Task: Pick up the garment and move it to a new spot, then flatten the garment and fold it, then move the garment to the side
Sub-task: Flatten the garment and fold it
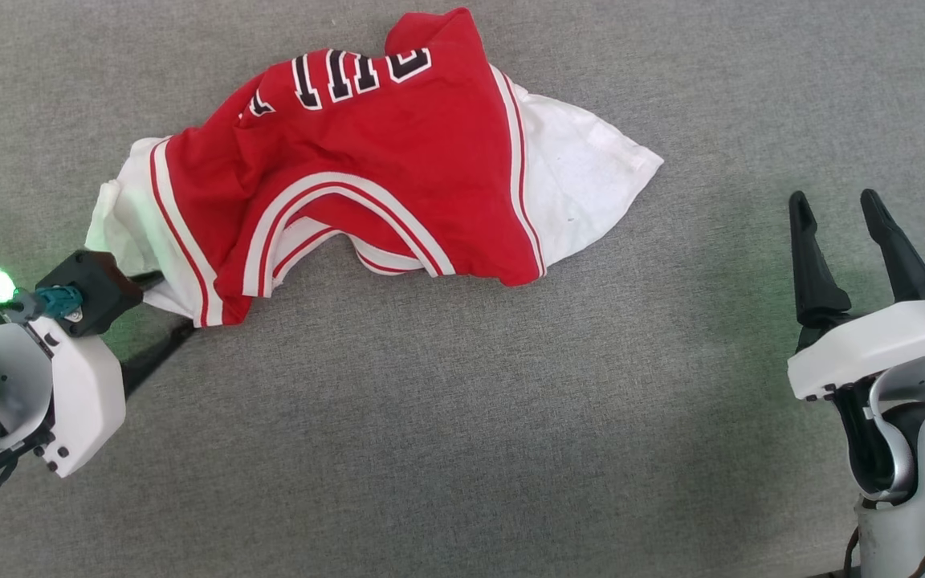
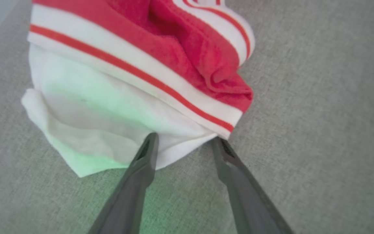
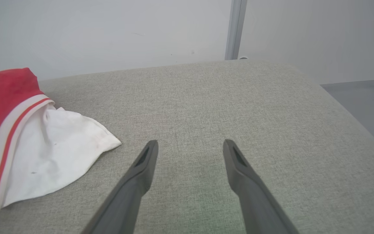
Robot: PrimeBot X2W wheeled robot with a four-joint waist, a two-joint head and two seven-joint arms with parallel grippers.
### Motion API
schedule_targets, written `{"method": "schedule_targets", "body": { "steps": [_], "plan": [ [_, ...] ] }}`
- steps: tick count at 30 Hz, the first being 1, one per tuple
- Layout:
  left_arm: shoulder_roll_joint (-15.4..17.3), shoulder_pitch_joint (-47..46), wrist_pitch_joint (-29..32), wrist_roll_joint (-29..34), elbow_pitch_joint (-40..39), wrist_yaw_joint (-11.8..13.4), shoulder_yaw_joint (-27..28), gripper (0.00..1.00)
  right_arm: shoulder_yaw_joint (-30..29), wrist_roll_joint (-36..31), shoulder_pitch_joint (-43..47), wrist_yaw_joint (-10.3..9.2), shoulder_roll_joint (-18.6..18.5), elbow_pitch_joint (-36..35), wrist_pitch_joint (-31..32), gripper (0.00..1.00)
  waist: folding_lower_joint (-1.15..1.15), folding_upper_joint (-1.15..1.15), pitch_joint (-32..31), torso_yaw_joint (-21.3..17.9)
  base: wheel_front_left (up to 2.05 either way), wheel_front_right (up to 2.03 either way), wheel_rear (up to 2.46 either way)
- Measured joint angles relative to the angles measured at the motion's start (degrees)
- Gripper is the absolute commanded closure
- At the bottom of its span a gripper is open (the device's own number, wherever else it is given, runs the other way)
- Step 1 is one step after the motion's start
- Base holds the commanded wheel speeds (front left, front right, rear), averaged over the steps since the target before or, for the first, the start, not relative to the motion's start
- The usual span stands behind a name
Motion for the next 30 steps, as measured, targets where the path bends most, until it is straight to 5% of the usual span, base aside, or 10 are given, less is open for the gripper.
{"method": "schedule_targets", "body": {
  "steps": [2, 3, 13, 22, 25, 30],
  "plan": [
    [-0.31, -0.01, 0.13, -0.01, 0.52, 0.0, 0.12, 0.93, 0.19, -0.03, -0.01, 0.0, 0.0, -0.34, 0.21, 0.0, 0.0, 0.0, 0.17, 0.01, 0.0, 0.0, 0.0],
    [-0.43, -0.01, 0.14, -0.01, 0.71, 0.01, 0.19, 1.0, 0.3, -0.07, -0.02, 0.0, 0.0, -0.45, 0.34, 0.0, 0.0, 0.0, 0.25, -0.01, 0.0, 0.0, 0.0],
    [-1.62, -0.52, -0.51, -1.05, 1.49, 0.02, 0.22, 1.0, 4.21, -3.18, -0.21, 0.0, -0.02, -2.25, 5.45, 0.0, 0.0, 0.0, 0.55, 0.62, 0.0, 0.0, 0.0],
    [-3.75, -1.38, -0.56, -1.04, -0.14, 0.03, 0.07, 1.0, 16.69, -7.57, -7.98, 0.0, -0.56, -5.01, 27.82, 0.0, 0.0, 0.0, 0.89, 2.85, 0.0, 0.0, 0.0],
    [-4.8, -1.75, -0.91, -1.04, -0.66, 0.03, 0.05, 1.0, 22.2, -6.21, -12.0, 0.01, -4.31, -4.3, 39.17, 0.0, 0.0, 0.0, 1.61, 4.07, 0.0, 0.0, 0.0],
    [-6.13, -2.36, -1.62, -1.03, -0.9, 0.03, 0.05, 1.0, 25.22, -4.56, -15.39, 0.0, -8.08, -3.1, 49.22, 0.0, 0.0, 0.0, 2.55, 5.71, 0.0, 0.0, 0.0]
  ]
}}
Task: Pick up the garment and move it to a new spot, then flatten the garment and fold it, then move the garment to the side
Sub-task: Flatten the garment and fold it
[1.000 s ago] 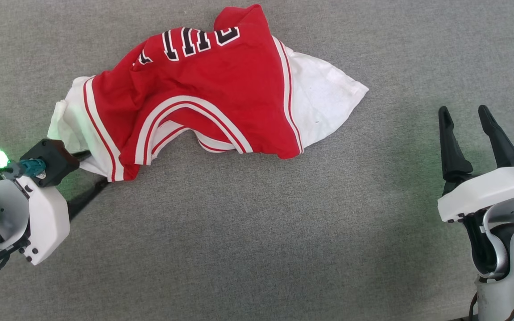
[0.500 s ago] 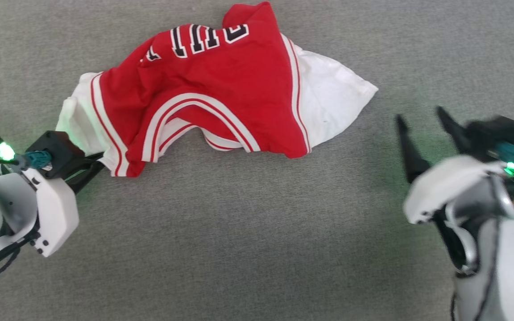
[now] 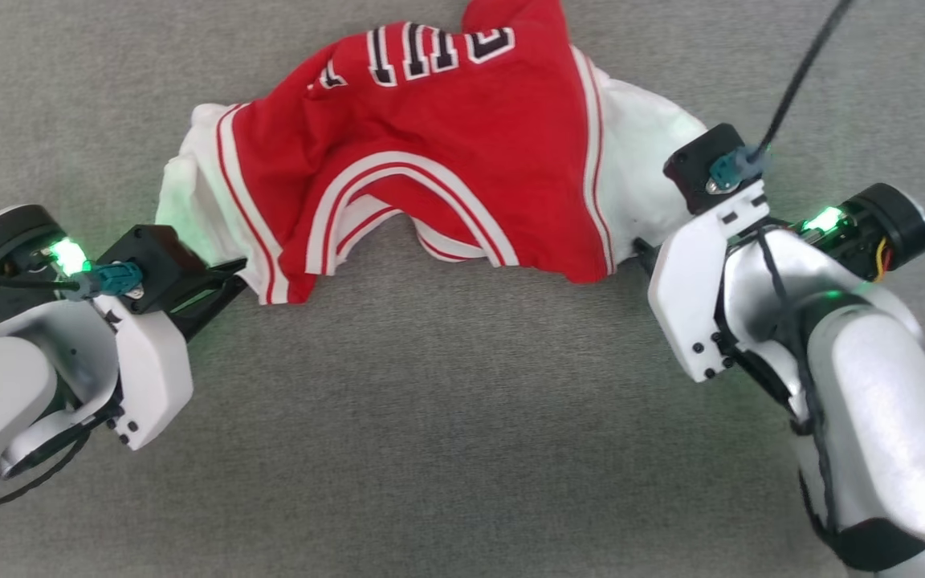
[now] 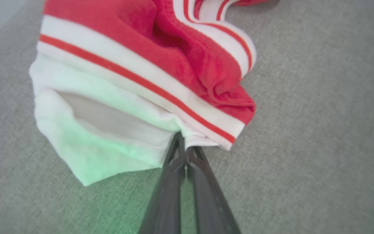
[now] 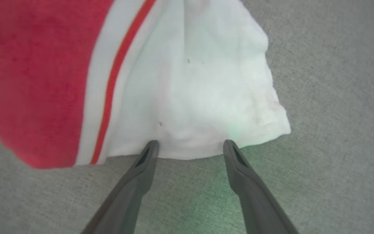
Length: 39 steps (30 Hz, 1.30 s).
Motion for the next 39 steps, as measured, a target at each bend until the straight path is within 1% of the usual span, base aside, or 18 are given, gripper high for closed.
{"method": "schedule_targets", "body": {
  "steps": [3, 6, 7, 8, 10, 11, 17, 21, 22, 23, 25, 30, 33, 36, 39],
  "plan": [
    [-0.7, -0.37, -0.48, 0.0, 0.08, 0.0, 0.0, 1.0, 0.86, 1.33, -0.95, -0.01, -0.98, 0.33, 3.78, 0.0, 0.0, 0.0, 0.52, 0.91, 0.0, 0.0, 0.0],
    [-1.07, -0.68, -1.03, -0.35, 0.33, 0.0, 0.0, 1.0, 1.27, 2.09, -1.31, -0.02, -1.4, 0.15, 5.22, 0.0, 0.0, 0.0, 0.98, 1.62, 0.0, 0.0, 0.0],
    [-1.21, -0.8, -1.07, -0.64, 0.3, 0.0, 0.0, 1.0, 1.4, 2.04, -1.4, -0.02, -1.56, 0.09, 5.5, 0.02, 0.0, 0.0, 1.12, 1.79, 0.0, 0.0, 0.0],
    [-1.27, -0.94, -1.22, -0.73, 0.27, 0.0, -0.01, 1.0, 1.43, 2.04, -1.41, -0.02, -1.63, 0.07, 5.6, 0.2, 0.0, 0.0, 1.24, 1.92, 0.0, 0.0, 0.0],
    [-1.43, -1.28, -1.22, -1.24, 0.27, 0.0, -0.02, 1.0, 1.4, 1.96, -1.43, -0.01, -1.52, 0.18, 5.59, 0.78, 0.0, 0.0, 1.37, 2.13, 0.0, 0.0, 0.0],
    [-1.58, -1.32, -1.23, -1.53, 0.31, 0.0, -0.02, 1.0, 1.41, 1.78, -1.49, 0.0, -1.45, 0.3, 5.38, 1.0, 0.0, 0.0, 1.34, 2.17, 0.0, 0.0, 0.0],
    [-2.69, -1.33, -2.29, -4.32, 1.35, 0.0, -0.16, 1.0, 0.76, 1.96, -1.59, 0.01, -0.85, 2.01, 3.24, 1.0, 0.0, 0.0, 0.29, 2.22, 0.0, 0.0, 0.0],
    [-3.02, -1.61, -5.7, -8.11, 1.71, -0.01, -0.24, 1.0, -0.8, 2.32, -1.35, 0.01, -0.45, 1.78, -0.69, 1.0, 0.0, 0.0, -1.58, 2.15, 0.0, 0.0, 0.0],
    [-3.05, -1.94, -7.8, -10.73, 1.68, -0.01, -0.24, 1.0, -3.45, 3.42, -1.27, 0.01, 0.65, 0.75, -3.23, 1.0, 0.0, 0.0, -2.84, 2.16, 0.0, 0.0, 0.0],
    [-3.05, -1.94, -7.8, -10.73, 1.68, -0.01, -0.24, 1.0, -3.45, 3.42, -1.27, 0.01, 0.65, 0.75, -3.23, 1.0, 0.0, 0.0, -2.84, 2.16, 0.0, 0.0, 0.0],
    [-2.96, -2.64, -9.9, -13.95, 1.35, -0.01, -0.24, 1.0, -5.84, 4.76, -0.68, 0.01, 1.62, -0.91, -4.97, 1.0, 0.0, 0.0, -4.26, 2.22, 0.0, 0.0, 0.0],
    [-2.6, -4.96, -14.54, -22.25, -0.57, -0.01, -0.25, 1.0, -13.88, 6.38, -0.54, 0.01, 3.42, -5.97, -9.24, 1.0, 0.0, 0.0, -7.66, 2.66, 0.0, 0.0, 0.0],
    [-2.33, -7.33, -16.52, -27.03, -2.42, -0.01, -0.23, 1.0, -18.02, 6.48, -1.71, 0.01, 4.26, -7.54, -11.68, 1.0, 0.0, 0.0, -8.69, 3.34, 0.0, 0.0, 0.0],
    [-2.1, -9.7, -17.63, -30.62, -2.36, -0.01, -0.21, 1.0, -20.76, 6.17, -4.03, 0.0, 5.54, -6.44, -14.16, 1.0, 0.0, 0.0, -8.57, 3.88, 0.0, 0.0, 0.0],
    [-2.79, -11.99, -17.85, -33.18, 1.15, -0.01, -0.26, 1.0, -21.84, 6.3, -7.24, 0.0, 6.88, -2.14, -15.9, 1.0, 0.0, 0.0, -7.54, 4.13, 0.0, 0.0, 0.0]
  ]
}}
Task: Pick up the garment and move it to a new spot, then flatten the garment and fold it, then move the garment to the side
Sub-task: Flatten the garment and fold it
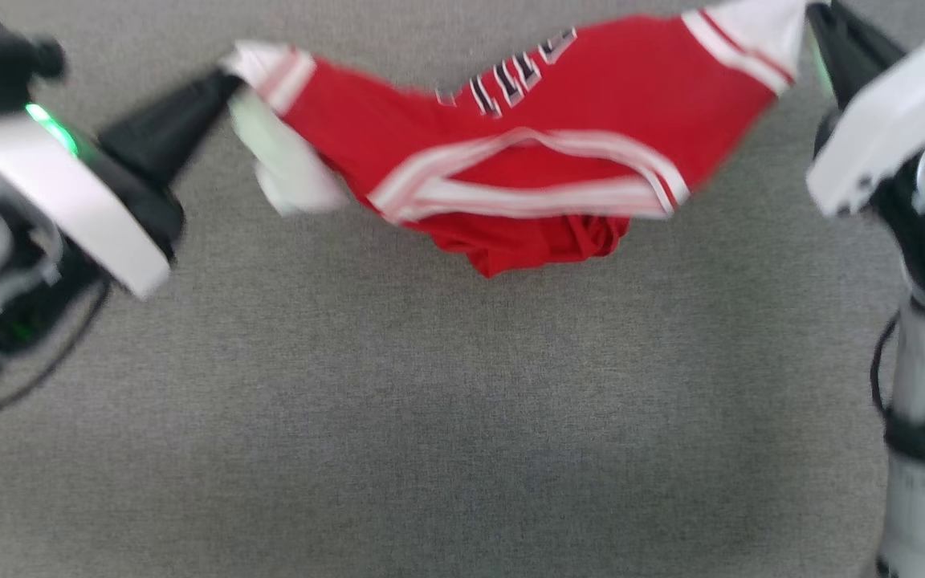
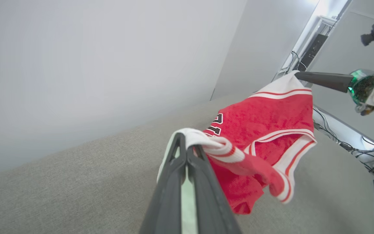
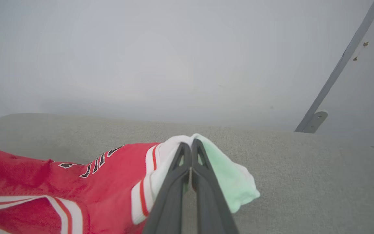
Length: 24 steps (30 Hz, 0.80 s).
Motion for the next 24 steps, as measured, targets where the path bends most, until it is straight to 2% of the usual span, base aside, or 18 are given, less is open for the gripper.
{"method": "schedule_targets", "body": {
  "steps": [3, 8, 14, 18, 21, 24],
  "plan": [
    [-1.59, -3.39, -0.07, -4.12, 5.39, 0.01, 0.88, 1.0, -1.98, 0.01, -6.78, 0.0, 0.86, 5.66, -3.52, 1.0, 0.0, 0.0, 1.5, -0.01, 0.0, 0.0, 0.0],
    [-5.12, -10.78, -0.25, -10.65, 16.22, 0.01, 7.15, 1.0, -4.92, 1.92, -21.64, -0.01, 1.02, 18.53, -11.58, 1.0, 0.0, 0.0, 4.64, -0.43, 0.0, 0.0, 0.0],
    [-9.0, -21.28, -0.8, -12.6, 27.64, 0.0, 15.96, 1.0, -8.15, 0.49, -39.73, 0.01, 1.25, 31.43, -25.12, 1.0, 0.0, 0.0, 7.14, -0.63, 0.0, 0.0, 0.0],
    [-10.17, -26.15, -0.91, -11.25, 29.37, 0.0, 19.97, 1.0, -9.67, -1.09, -47.8, 0.02, 1.34, 38.51, -33.15, 1.0, 0.0, 0.0, 6.66, -0.66, 0.0, 0.0, 0.0],
    [-10.57, -27.11, -1.01, -10.33, 28.14, 0.0, 20.93, 1.0, -9.66, -2.78, -51.0, 0.02, 1.33, 42.62, -37.18, 1.0, 0.0, 0.0, 6.06, -0.57, 0.0, 0.0, 0.0],
    [-10.33, -25.39, -0.14, -12.12, 25.61, 0.0, 21.5, 1.0, -9.62, -3.68, -51.5, 0.02, 1.24, 46.26, -38.34, 1.0, 0.0, 0.0, 5.47, -0.36, 0.0, 0.0, 0.0]
  ]
}}
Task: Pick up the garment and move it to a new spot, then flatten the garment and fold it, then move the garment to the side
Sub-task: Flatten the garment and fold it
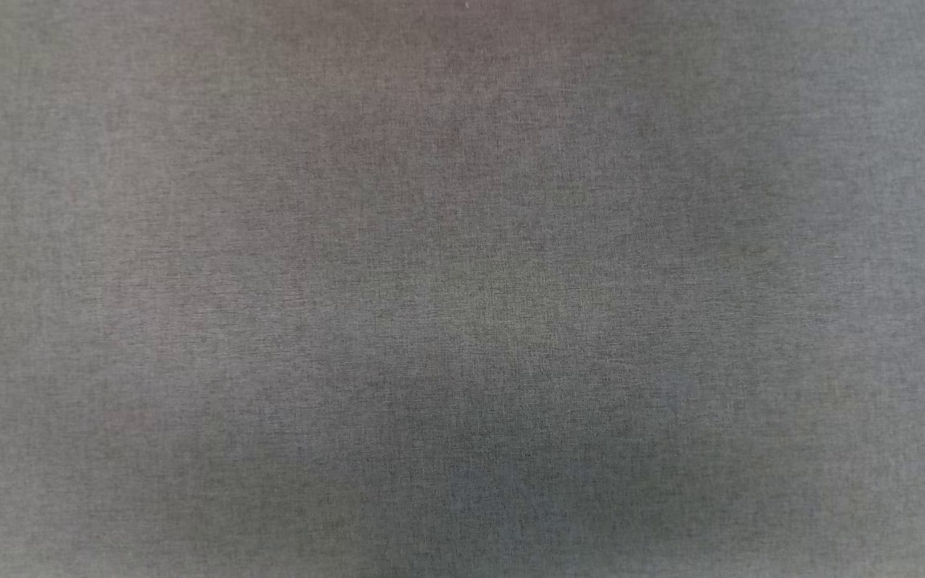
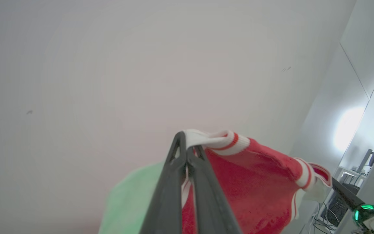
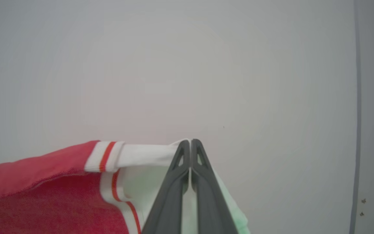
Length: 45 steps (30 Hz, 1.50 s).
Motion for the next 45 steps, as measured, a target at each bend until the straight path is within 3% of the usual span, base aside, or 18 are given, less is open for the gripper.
{"method": "schedule_targets", "body": {
  "steps": [5, 10, 13, 19, 23, 24, 27, 36, 45],
  "plan": [
    [2.35, 13.15, 2.45, -4.09, -8.58, 0.01, -0.82, 1.0, 3.79, -0.57, 7.36, -0.02, -0.05, 2.97, 1.07, 1.0, 0.0, 0.0, -1.33, 0.54, 0.0, 0.0, 0.0],
    [5.26, 30.25, 1.8, -5.81, -16.61, 0.01, -1.58, 1.0, 7.06, -0.57, 21.75, -0.02, 0.01, -1.43, 5.75, 1.0, 0.0, 0.0, -3.31, 1.23, 0.0, 0.0, 0.0],
    [5.81, 40.18, 0.83, -4.87, -20.13, 0.01, -2.99, 1.0, 8.84, 1.34, 32.37, -0.01, -0.69, -7.97, 10.59, 1.0, 0.0, 0.0, -5.13, 1.67, 0.0, 0.0, 0.0],
    [6.38, 55.93, 0.0, -5.67, -26.59, 0.01, -2.96, 1.0, 9.13, 5.98, 55.53, -0.01, -4.56, -27.88, 22.12, 1.0, 0.0, 0.0, -9.23, 2.5, 0.0, 0.0, 0.0],
    [6.38, 64.23, -0.57, -4.77, -29.05, 0.01, -0.99, 1.0, 7.59, 8.67, 69.25, -0.01, -4.83, -40.99, 30.25, 1.0, 0.0, 0.0, -11.56, 2.87, 0.0, 0.0, 0.0],
    [6.23, 67.95, -0.69, -4.48, -30.49, 0.01, 0.96, 1.0, 7.12, 9.68, 75.15, -0.01, -4.69, -47.14, 34.26, 1.0, 0.0, 0.0, -12.46, 2.89, 0.0, 0.0, 0.0],
    [5.35, 73.68, -0.87, -4.34, -32.97, 0.01, 4.74, 1.0, 7.15, 10.83, 83.39, -0.01, -4.88, -54.24, 40.21, 1.0, 0.0, 0.0, -13.41, 2.72, 0.0, 0.0, 0.0],
    [3.3, 91.35, -0.88, -0.38, -36.31, 0.01, 16.58, 1.0, 6.16, 13.94, 100.17, -0.02, -4.44, -68.28, 49.38, 1.0, 0.0, 0.0, -14.03, 2.12, 0.0, 0.0, 0.0],
    [4.52, 101.23, -0.89, 2.2, -38.99, 0.01, 18.5, 1.0, 6.3, 14.67, 109.09, -0.02, -3.81, -74.61, 53.7, 1.0, 0.0, 0.0, -13.81, 2.29, 0.0, 0.0, 0.0]
  ]
}}
